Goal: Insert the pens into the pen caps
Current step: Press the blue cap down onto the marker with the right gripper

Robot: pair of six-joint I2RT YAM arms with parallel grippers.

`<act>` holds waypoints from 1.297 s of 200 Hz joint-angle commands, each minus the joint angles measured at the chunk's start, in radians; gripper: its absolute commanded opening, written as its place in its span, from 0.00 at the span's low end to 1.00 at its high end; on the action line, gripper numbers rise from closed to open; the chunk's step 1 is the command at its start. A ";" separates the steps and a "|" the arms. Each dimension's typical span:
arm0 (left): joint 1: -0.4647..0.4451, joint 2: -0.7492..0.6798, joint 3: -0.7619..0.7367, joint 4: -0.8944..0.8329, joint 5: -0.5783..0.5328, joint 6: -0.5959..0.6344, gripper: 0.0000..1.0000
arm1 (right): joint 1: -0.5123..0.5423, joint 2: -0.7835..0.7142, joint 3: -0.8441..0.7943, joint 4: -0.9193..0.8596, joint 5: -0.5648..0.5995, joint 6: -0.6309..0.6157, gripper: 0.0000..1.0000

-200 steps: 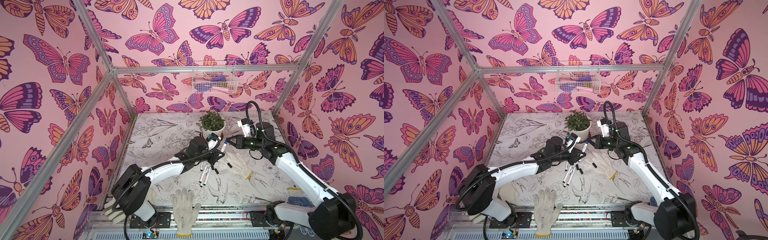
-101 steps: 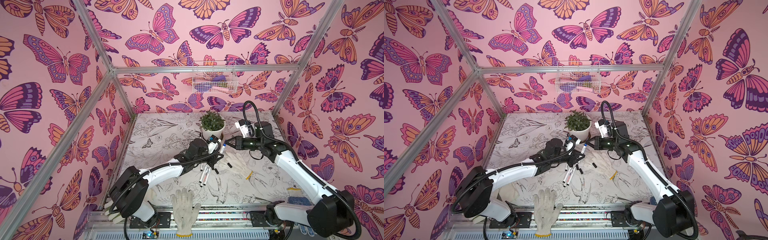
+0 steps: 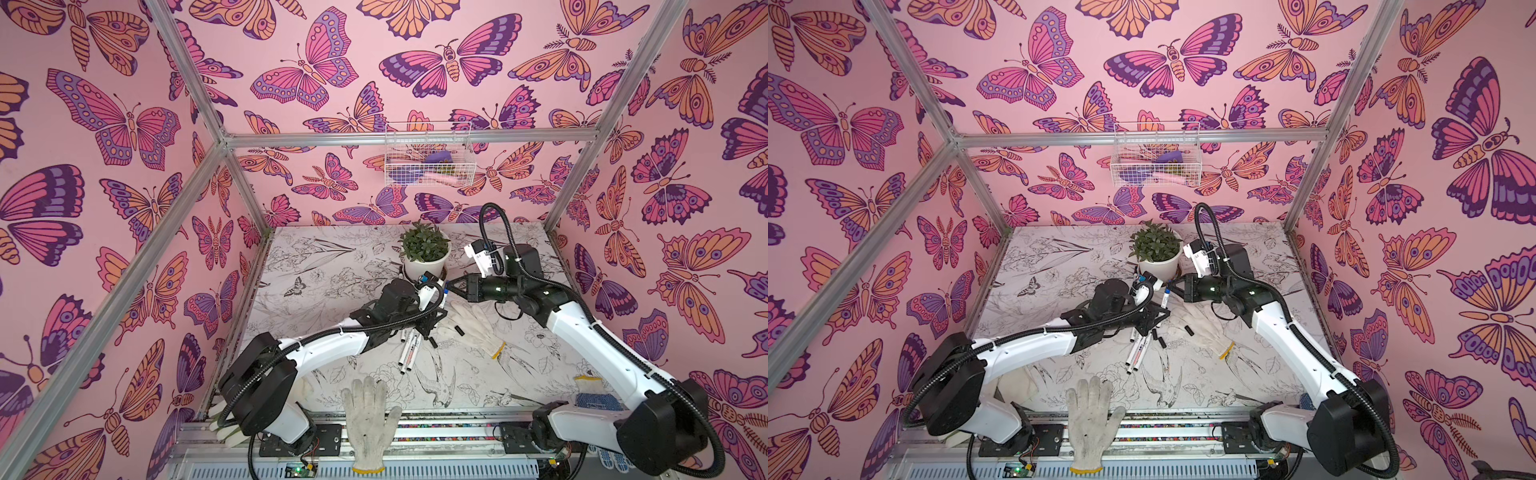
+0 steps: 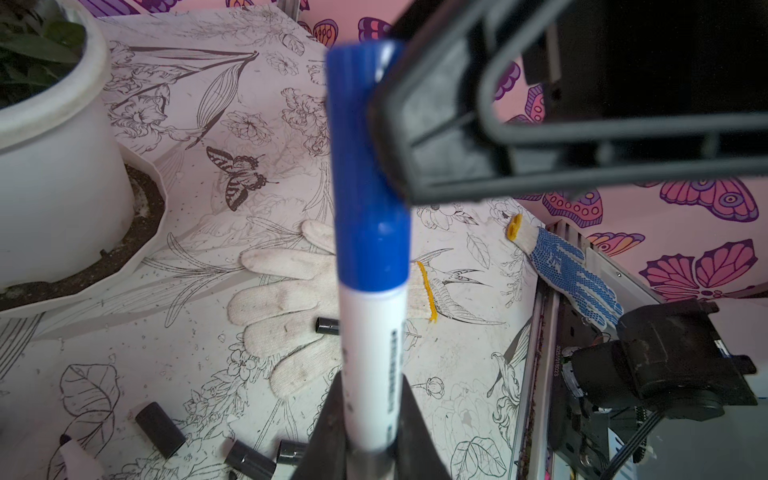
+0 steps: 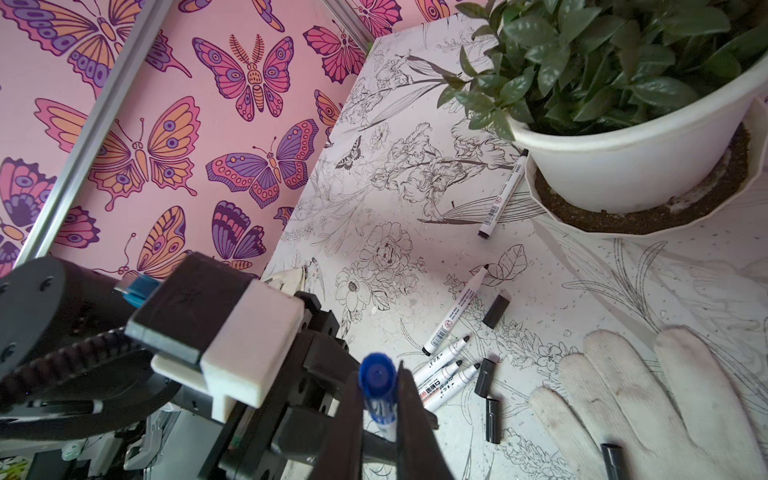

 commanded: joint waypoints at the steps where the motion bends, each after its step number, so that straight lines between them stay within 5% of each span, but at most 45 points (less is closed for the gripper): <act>1: 0.021 -0.020 0.105 0.217 -0.094 0.007 0.00 | 0.087 0.006 -0.058 -0.270 -0.157 -0.037 0.00; 91: 0.041 -0.026 0.157 0.182 -0.055 0.053 0.00 | 0.087 0.032 -0.101 -0.294 -0.116 -0.051 0.00; 151: -0.021 -0.001 0.108 0.170 0.030 0.068 0.00 | 0.081 -0.004 0.050 -0.273 -0.102 -0.039 0.00; 224: -0.050 0.005 0.084 0.180 0.071 0.043 0.00 | 0.049 -0.011 0.110 -0.210 -0.054 0.026 0.37; 259: -0.050 0.013 0.072 0.180 0.067 0.043 0.00 | 0.019 -0.027 0.120 -0.144 -0.034 0.071 0.40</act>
